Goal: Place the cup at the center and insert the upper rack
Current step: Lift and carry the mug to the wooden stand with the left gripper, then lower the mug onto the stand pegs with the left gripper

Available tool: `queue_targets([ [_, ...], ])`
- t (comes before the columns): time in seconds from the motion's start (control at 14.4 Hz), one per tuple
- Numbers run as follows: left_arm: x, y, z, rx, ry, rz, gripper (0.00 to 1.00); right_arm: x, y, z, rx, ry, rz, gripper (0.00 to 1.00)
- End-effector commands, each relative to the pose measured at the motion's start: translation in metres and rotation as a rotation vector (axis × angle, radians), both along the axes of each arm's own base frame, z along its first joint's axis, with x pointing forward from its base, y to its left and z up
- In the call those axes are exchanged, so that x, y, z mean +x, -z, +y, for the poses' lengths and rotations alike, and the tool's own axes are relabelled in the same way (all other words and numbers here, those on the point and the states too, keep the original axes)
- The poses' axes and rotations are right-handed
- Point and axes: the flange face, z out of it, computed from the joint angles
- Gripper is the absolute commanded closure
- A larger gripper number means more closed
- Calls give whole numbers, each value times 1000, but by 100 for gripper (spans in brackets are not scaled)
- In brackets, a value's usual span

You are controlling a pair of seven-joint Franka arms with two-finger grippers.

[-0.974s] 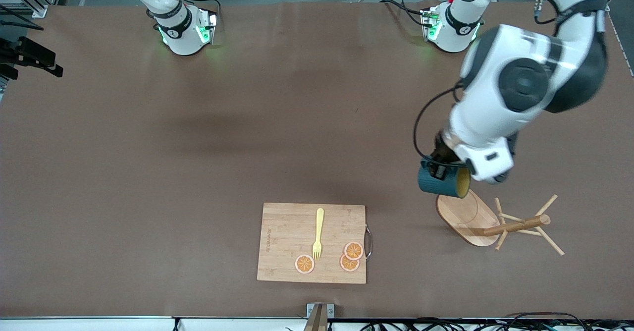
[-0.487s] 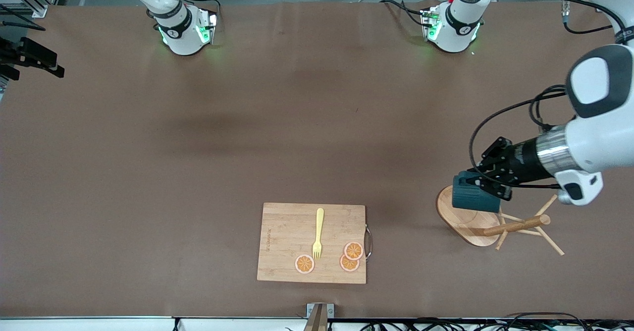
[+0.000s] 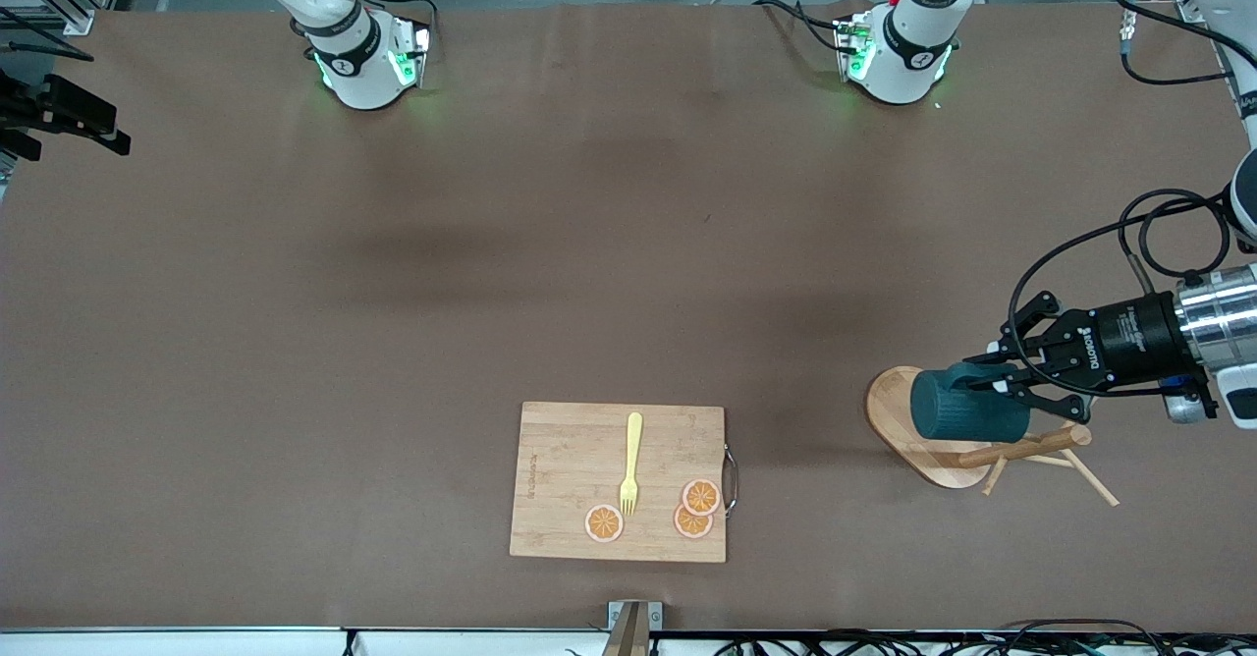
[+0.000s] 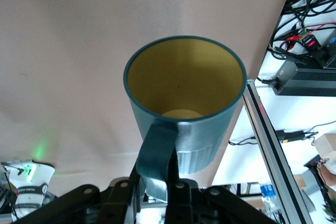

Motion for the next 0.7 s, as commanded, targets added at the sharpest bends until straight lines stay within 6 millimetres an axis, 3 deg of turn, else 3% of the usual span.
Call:
queue_targets([
  [0.0, 13, 11, 3, -69, -40, -41, 99, -6, -3, 4, -1, 1, -14, 0],
  [0.21, 21, 29, 17, -143, -86, -22, 99, -7, -3, 6, -1, -2, -12, 0],
  [0.42, 24, 47, 17, -156, -81, 0, 99, -7, -3, 6, -3, -2, -12, 0],
  [0.63, 22, 53, 18, -146, -70, 21, 99, -6, -4, 6, -1, -2, -15, 0],
])
